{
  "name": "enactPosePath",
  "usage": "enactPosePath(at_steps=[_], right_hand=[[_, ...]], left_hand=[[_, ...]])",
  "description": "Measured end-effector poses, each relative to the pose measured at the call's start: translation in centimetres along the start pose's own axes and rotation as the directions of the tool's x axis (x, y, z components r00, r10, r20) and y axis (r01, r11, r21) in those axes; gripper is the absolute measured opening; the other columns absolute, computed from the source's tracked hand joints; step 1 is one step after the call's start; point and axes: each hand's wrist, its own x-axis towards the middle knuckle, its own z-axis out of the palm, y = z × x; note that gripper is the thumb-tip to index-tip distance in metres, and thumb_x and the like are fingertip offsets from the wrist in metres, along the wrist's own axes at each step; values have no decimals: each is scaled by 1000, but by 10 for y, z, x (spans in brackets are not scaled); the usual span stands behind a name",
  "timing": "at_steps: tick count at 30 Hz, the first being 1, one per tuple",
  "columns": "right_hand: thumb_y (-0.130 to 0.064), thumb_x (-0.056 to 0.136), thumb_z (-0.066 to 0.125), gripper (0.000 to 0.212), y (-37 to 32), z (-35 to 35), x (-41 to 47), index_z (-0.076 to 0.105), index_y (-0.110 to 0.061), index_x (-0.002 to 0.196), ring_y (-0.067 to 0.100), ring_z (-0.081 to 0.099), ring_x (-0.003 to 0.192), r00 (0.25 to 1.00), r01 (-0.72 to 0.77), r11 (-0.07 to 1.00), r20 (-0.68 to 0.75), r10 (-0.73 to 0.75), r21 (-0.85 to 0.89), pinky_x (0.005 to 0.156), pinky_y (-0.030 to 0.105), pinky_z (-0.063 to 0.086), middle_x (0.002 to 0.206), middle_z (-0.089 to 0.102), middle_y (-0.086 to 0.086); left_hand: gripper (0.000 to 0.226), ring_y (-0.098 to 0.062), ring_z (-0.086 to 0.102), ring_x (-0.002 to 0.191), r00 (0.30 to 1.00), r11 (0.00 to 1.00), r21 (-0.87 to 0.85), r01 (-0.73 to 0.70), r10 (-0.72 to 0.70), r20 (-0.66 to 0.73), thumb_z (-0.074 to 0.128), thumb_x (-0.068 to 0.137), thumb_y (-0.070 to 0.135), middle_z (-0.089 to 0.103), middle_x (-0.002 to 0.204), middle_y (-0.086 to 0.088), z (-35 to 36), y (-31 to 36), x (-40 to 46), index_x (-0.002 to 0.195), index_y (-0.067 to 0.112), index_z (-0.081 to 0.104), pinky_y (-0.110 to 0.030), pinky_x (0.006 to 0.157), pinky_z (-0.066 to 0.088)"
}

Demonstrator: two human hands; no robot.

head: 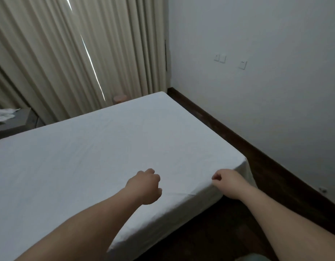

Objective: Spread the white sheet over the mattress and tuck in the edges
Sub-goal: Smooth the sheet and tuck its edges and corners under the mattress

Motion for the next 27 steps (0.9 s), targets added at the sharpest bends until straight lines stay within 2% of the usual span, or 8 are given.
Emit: enactPosePath(at_steps=[9,15,19,22,25,27], right_hand=[[-32,102,57,31,37,-32,128,66,-24,130,12,62,108,997,-48,997,71,43,63,96,29,53,126,68,-5],[-31,102,57,30,79,-86,202,65,-25,131,11,62,108,989,-140,987,53,136,84,94,30,56,124,67,-6],[-30,103,57,27,110,-111,249,66,-26,128,9,63,105,985,-159,986,80,154,59,89,25,55,121,68,-7],[-31,102,56,24,128,-120,296,68,-28,122,10,62,105,986,-124,992,110,123,9,95,31,56,119,69,-9],[-32,101,56,20,141,-120,347,68,-30,116,10,63,101,983,-36,999,181,39,-20,92,31,57,113,69,-10],[-32,101,55,23,151,-114,380,69,-28,119,11,63,102,966,62,997,255,-47,-51,91,29,54,115,69,-9]], left_hand=[[45,-28,53,125,995,998,12,-60,59,78,48,97,44,52,141,0,-24,29,183,135,21,57,-43,95,51],[46,-27,53,125,984,992,-13,-129,129,125,48,97,43,52,140,-1,-39,78,283,137,21,55,-44,94,52],[46,-27,53,126,978,988,-27,-154,156,140,47,98,45,53,140,-1,-49,109,332,138,22,54,-44,95,52],[46,-27,55,124,982,994,-50,-96,103,158,46,99,45,54,139,-1,-46,119,364,138,22,54,-43,95,52],[46,-26,56,123,981,996,-79,29,-13,194,47,100,45,54,139,-1,-33,124,384,138,21,54,-40,93,52],[45,-27,57,122,964,981,-115,156,-126,236,47,100,44,55,138,-1,-19,131,389,138,21,55,-40,94,53]])
